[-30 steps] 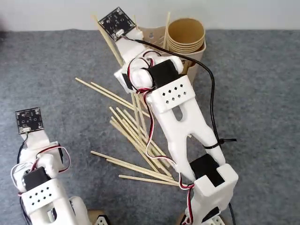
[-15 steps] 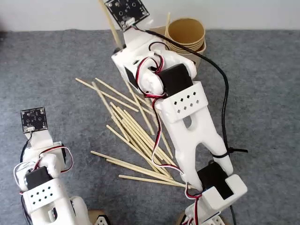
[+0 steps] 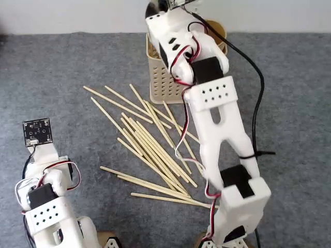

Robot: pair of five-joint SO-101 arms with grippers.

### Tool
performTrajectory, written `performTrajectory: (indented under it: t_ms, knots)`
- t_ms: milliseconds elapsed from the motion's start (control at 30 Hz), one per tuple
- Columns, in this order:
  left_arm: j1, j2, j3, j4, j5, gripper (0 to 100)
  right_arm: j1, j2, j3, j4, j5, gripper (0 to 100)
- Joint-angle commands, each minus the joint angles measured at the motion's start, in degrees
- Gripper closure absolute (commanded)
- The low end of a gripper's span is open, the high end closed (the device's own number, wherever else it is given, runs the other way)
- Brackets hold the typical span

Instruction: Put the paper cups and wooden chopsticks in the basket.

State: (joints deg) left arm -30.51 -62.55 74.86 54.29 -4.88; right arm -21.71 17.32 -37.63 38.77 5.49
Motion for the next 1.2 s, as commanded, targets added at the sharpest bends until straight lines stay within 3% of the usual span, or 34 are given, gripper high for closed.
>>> performTrajectory:
  t_ms: [0, 167, 400, 700, 1167]
  knots:
    - [0.4, -0.8, -0.7, -1.1, 0.3, 93, 2.3, 3.3, -0.4, -4.5, -0.6, 99.1]
    - [0.4, -0.8, -0.7, -1.1, 0.3, 93, 3.8, 9.5, -0.4, -4.8, -0.6, 98.1]
    - [0.4, -0.8, -0.6, -2.2, 0.3, 93, 3.7, 4.6, -0.7, 5.3, -5.2, 81.2]
    - [0.4, -0.8, -0.6, -2.2, 0.3, 93, 0.2, -6.1, -0.7, 26.7, -5.2, 90.6]
    - [0.3, -0.8, -0.6, -2.2, 0.3, 93, -10.0, -7.3, 0.5, 57.9, -5.1, 90.8]
